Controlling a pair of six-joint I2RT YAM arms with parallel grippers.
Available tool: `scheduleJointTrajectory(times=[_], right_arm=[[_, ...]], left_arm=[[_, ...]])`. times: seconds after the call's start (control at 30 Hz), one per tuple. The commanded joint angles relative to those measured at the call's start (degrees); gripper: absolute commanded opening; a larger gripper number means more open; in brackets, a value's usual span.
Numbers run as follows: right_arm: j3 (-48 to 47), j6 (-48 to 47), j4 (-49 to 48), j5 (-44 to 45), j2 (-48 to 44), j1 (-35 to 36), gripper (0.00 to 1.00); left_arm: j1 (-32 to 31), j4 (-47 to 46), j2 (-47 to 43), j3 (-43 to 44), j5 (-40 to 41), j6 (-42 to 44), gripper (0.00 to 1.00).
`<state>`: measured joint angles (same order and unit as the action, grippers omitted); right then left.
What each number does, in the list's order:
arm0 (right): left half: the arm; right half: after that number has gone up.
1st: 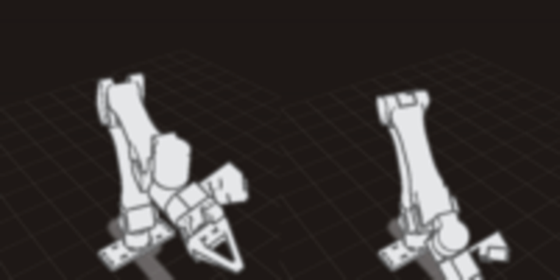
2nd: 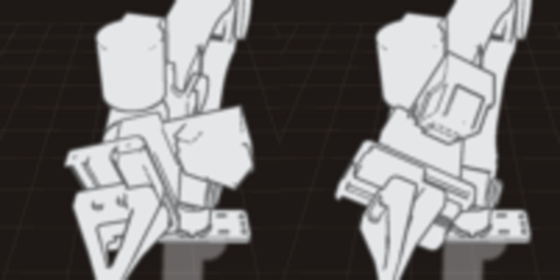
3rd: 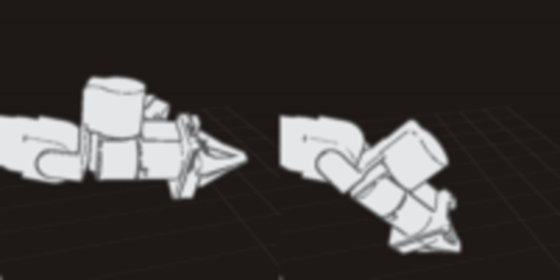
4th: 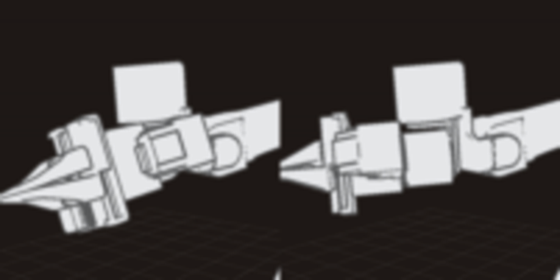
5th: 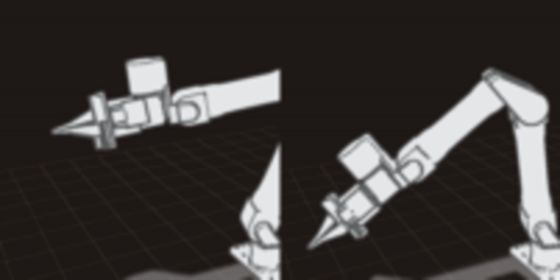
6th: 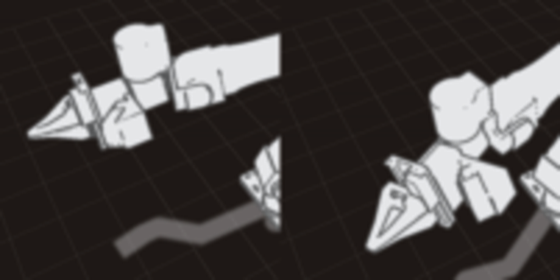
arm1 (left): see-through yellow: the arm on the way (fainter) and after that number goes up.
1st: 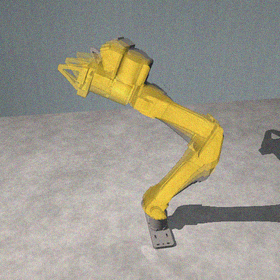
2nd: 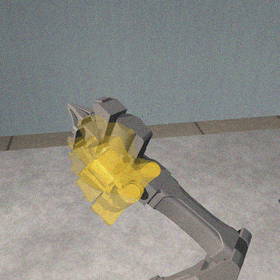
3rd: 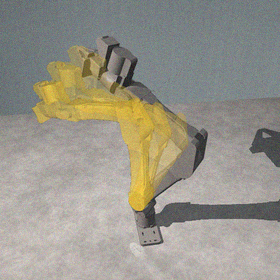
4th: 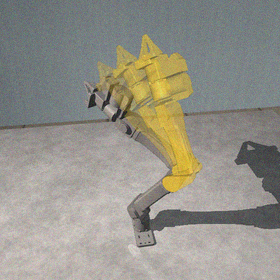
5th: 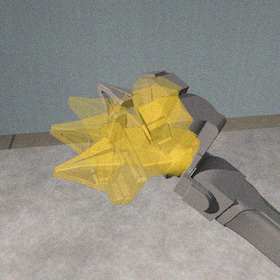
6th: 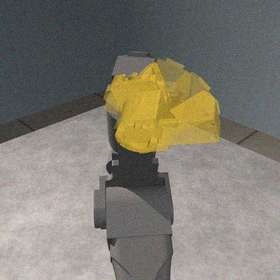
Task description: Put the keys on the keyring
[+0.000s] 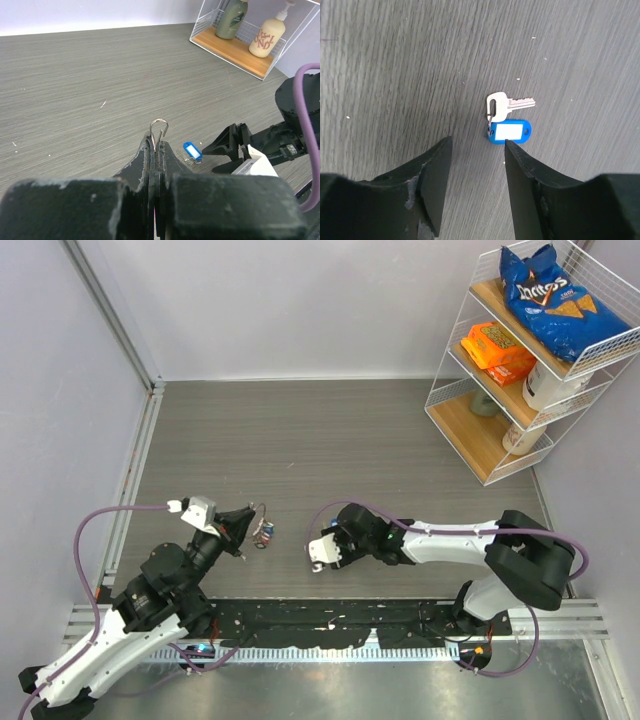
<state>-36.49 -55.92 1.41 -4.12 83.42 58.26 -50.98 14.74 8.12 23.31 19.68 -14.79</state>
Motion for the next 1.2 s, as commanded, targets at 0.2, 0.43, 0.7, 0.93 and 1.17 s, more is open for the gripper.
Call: scheduleJointTrajectory(times=[0.2,0.43,0.7,0.93,1.17], right_arm=[[-4.90,-2.70,-1.76,-4.31,4.56,-2.36,0.47],[-6.84,-3.58,2.81,-5.90,6.67,-3.33,0.35],[-10.70,-3.84,7.46,-5.99,9.83,-3.42,0.21],[-12.29,-3.23,10.45,-5.45,7.65,-3.77,0.06],[-10.53,3.97,12.04,-9.14,-7.20,-3.33,0.06]], left_arm=[[0.00,-5.51,-0.03,-0.02,-0.87,0.11,0.00],[0.00,-5.95,0.67,0.07,-0.96,0.28,0.00],[0.00,-5.43,0.93,0.42,-0.87,0.46,0.00],[0.00,-5.08,0.76,0.68,-0.87,0.29,0.00],[0.00,-5.42,0.67,0.86,-2.01,0.02,0.00]])
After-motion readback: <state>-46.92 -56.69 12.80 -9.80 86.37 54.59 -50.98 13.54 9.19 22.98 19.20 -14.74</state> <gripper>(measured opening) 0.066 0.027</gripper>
